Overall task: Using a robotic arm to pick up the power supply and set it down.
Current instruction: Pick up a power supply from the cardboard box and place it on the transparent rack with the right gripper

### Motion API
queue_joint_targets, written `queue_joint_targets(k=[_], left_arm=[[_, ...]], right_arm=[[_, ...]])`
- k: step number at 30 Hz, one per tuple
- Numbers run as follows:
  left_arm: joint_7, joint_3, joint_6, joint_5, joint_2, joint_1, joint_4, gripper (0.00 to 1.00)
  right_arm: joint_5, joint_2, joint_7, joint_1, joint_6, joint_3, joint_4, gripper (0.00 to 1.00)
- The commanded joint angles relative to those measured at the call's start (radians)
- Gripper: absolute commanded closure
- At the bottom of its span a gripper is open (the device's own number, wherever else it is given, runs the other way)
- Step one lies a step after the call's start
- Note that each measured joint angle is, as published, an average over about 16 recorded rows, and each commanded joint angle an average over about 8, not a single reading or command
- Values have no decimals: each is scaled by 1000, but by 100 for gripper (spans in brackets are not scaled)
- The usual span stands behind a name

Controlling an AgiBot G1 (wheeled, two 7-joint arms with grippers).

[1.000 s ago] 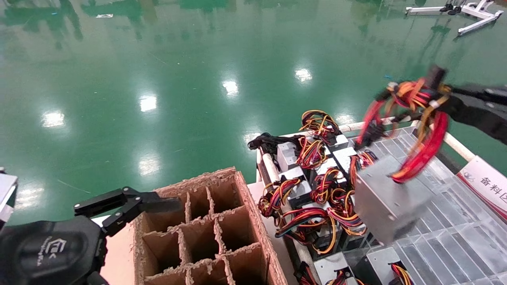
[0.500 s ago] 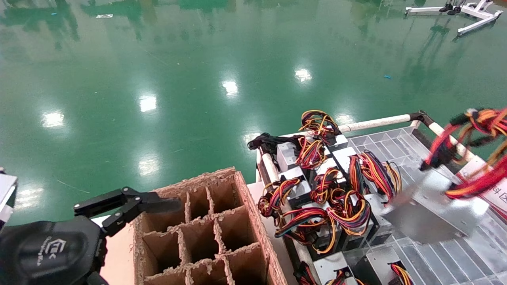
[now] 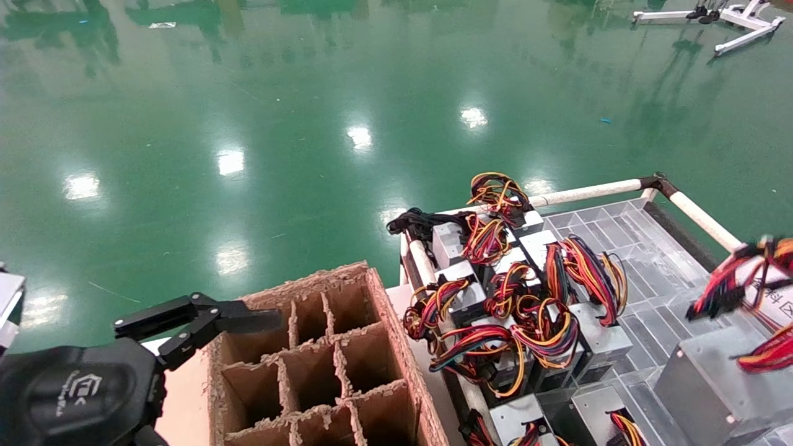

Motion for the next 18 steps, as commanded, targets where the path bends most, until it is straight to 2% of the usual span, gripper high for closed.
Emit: queue_joint_targets(k=[1, 8, 18], left_arm=[[0, 0, 0, 0, 0, 0, 0, 0], [0, 0, 0, 0, 0, 0, 0, 0], [0, 0, 0, 0, 0, 0, 0, 0]], right_arm=[[31, -7, -22, -43, 1, -8, -7, 100], [56, -57, -62, -90, 12, -18, 6, 100], [25, -178, -65, -55, 23, -40, -62, 100]])
